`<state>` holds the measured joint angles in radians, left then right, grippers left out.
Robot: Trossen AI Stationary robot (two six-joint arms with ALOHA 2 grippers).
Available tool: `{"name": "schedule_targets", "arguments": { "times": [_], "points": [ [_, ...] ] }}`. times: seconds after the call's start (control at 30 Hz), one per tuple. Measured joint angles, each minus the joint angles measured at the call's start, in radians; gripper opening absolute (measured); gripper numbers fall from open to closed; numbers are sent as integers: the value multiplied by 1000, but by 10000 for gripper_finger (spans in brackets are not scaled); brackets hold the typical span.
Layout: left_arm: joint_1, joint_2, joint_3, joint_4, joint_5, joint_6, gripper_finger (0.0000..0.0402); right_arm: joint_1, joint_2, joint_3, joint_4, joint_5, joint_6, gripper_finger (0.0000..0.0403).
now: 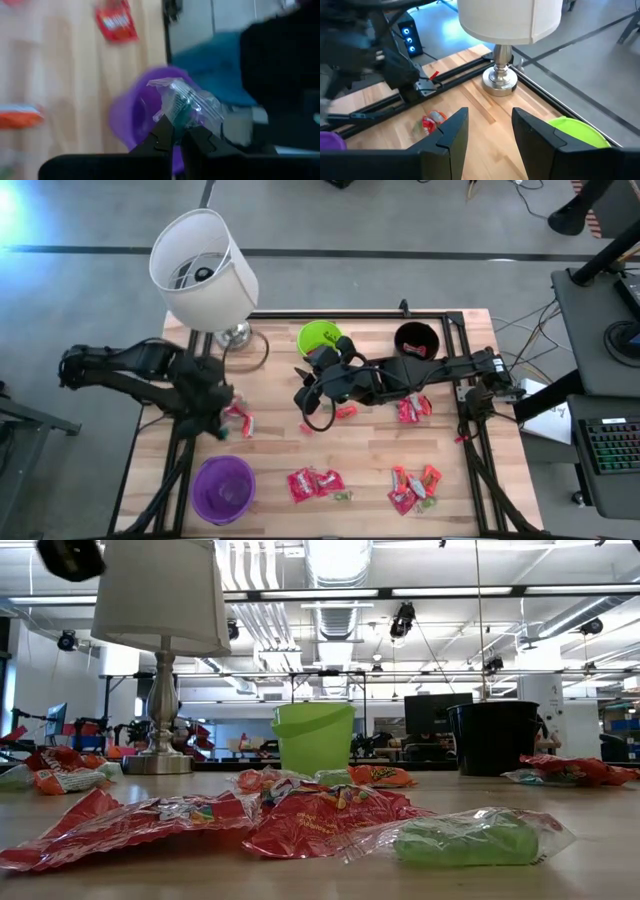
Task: Sort candy
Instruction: Put the blue gummy candy into the violet bucket
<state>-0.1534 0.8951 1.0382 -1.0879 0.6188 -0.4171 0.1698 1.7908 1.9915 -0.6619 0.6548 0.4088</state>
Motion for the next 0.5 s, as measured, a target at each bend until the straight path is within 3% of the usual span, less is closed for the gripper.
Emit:
{"name": "schedule_targets", "arguments": {
  "times": [0.27, 0.5],
  "points": [
    [-281, 5, -111, 271, -69, -218, 1, -15, 0, 0, -54, 0, 0, 148],
    [-362, 36, -170, 389, -87, -356, 4, -33, -3, 0, -86, -2, 0, 148]
  ]
}}
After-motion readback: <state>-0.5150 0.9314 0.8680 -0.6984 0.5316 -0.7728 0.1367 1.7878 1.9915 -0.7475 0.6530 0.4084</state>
